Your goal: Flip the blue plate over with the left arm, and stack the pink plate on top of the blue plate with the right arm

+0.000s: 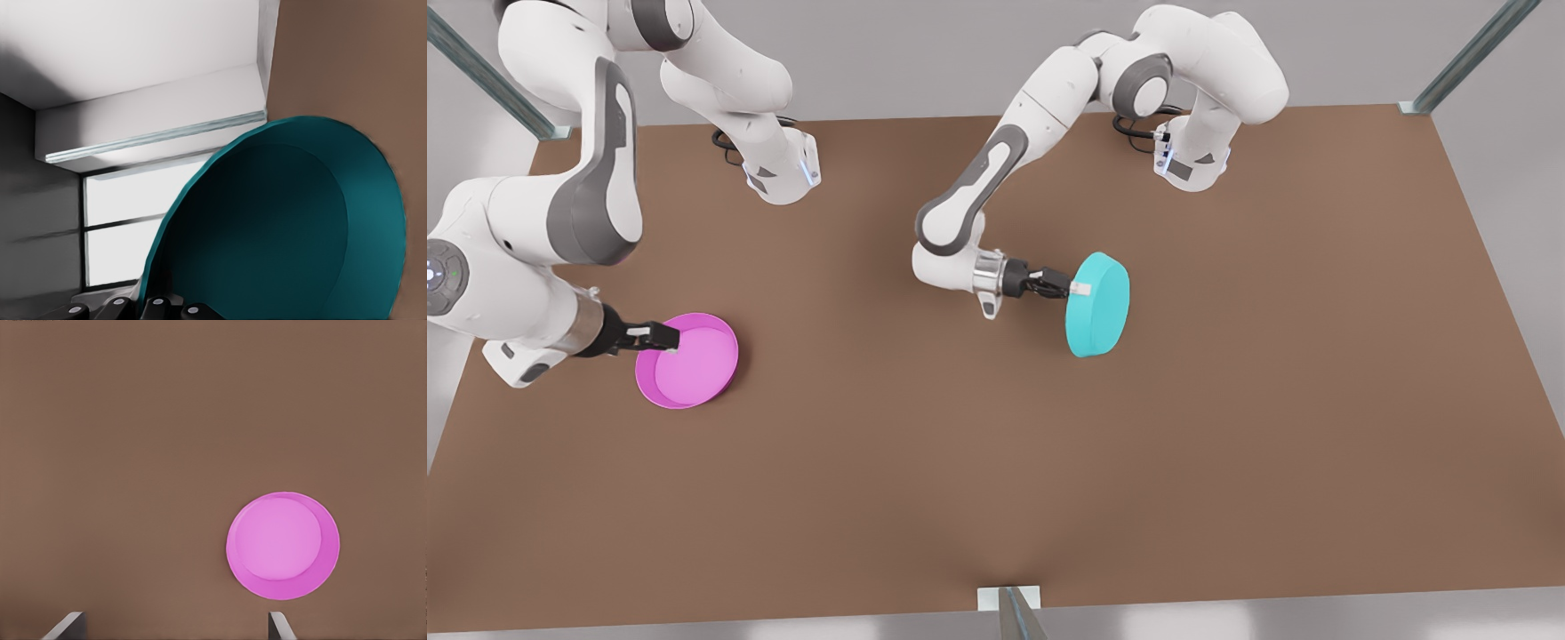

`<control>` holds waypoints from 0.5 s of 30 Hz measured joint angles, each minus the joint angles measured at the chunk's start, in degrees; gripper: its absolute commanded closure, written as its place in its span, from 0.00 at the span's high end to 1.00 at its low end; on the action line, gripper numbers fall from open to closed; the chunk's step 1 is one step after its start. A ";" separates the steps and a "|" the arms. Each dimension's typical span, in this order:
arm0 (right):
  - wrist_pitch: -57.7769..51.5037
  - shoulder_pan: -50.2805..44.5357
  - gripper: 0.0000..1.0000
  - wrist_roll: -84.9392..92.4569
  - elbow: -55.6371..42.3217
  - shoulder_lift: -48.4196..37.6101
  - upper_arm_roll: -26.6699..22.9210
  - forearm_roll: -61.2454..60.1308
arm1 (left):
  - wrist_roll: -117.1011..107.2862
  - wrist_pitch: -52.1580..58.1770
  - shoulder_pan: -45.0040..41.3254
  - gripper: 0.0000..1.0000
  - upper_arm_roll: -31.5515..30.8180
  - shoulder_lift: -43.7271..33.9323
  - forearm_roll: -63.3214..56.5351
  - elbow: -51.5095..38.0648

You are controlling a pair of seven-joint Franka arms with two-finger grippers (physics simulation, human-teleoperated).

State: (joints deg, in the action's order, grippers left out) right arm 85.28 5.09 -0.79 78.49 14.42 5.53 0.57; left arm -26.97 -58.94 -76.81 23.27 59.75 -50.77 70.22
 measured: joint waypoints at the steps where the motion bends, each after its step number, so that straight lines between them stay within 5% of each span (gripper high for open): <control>1: -0.07 0.30 1.00 0.12 0.00 0.00 0.00 -0.35 | -0.14 0.00 -0.74 0.21 0.44 0.97 -0.17 -0.08; 9: -0.19 0.07 1.00 -0.41 0.87 0.42 0.00 -0.65 | -1.32 2.11 -2.99 0.21 2.63 8.39 1.25 -3.17; 10: -0.20 -0.07 1.00 -0.37 0.96 0.44 0.01 -0.65 | -1.33 2.11 -3.04 0.34 2.63 8.54 1.57 -3.17; 12: -0.20 -0.30 1.00 -0.34 0.88 0.35 0.00 -0.65 | -2.98 1.92 -3.42 1.00 2.65 8.81 2.94 -2.91; 15: -1.56 -0.27 1.00 -0.37 0.97 0.35 0.00 -0.65 | -7.54 0.66 -3.97 1.00 2.78 8.58 6.28 -5.35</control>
State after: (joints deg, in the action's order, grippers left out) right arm 83.72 4.81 -1.16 79.45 14.77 5.54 -0.09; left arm -34.51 -58.28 -80.78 26.05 68.33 -44.49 64.88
